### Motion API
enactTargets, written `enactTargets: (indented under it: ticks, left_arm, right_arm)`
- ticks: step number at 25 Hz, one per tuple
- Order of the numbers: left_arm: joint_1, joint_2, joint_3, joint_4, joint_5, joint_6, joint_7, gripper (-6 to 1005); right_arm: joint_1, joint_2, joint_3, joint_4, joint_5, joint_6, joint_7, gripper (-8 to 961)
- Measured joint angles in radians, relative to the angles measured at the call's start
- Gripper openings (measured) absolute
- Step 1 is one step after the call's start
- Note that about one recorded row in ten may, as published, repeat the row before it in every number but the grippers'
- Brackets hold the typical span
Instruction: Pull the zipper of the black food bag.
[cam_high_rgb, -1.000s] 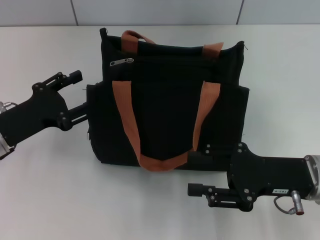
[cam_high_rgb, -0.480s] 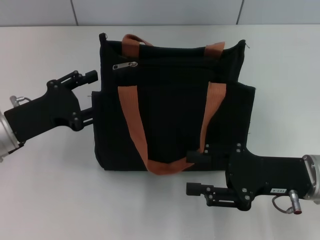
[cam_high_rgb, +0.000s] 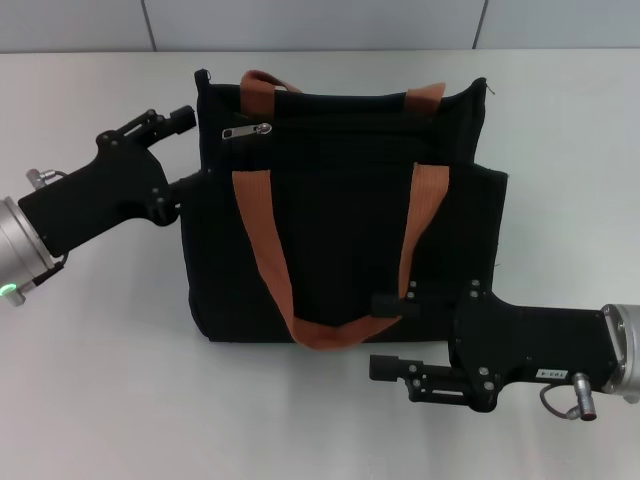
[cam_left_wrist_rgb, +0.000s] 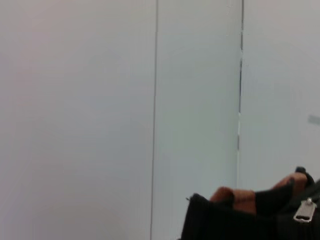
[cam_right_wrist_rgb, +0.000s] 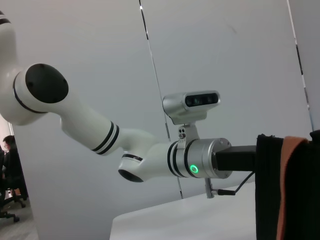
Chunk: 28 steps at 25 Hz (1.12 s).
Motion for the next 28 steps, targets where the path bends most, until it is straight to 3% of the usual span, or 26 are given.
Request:
enactTargets:
  ticks: [10, 17, 28]
  left_arm:
    - [0.011, 0.000, 0.002, -0.041, -0.034, 0.014, 0.048, 724]
    - [0.021, 0.001, 0.001, -0.080, -0.140, 0.006, 0.080, 530]
    - [0.028, 0.005, 0.024, -0.073, -0.144, -0.002, 0.078, 102]
  right_arm:
    - [0.006, 0.000, 0.000, 0.000, 0.002, 0.022, 0.000, 606]
    - [0.009, 0.000, 0.002, 0.001, 0.002, 0.025, 0.000, 606]
    - [0.009, -0.001, 0.002, 0.001, 0.014, 0.025, 0.000, 606]
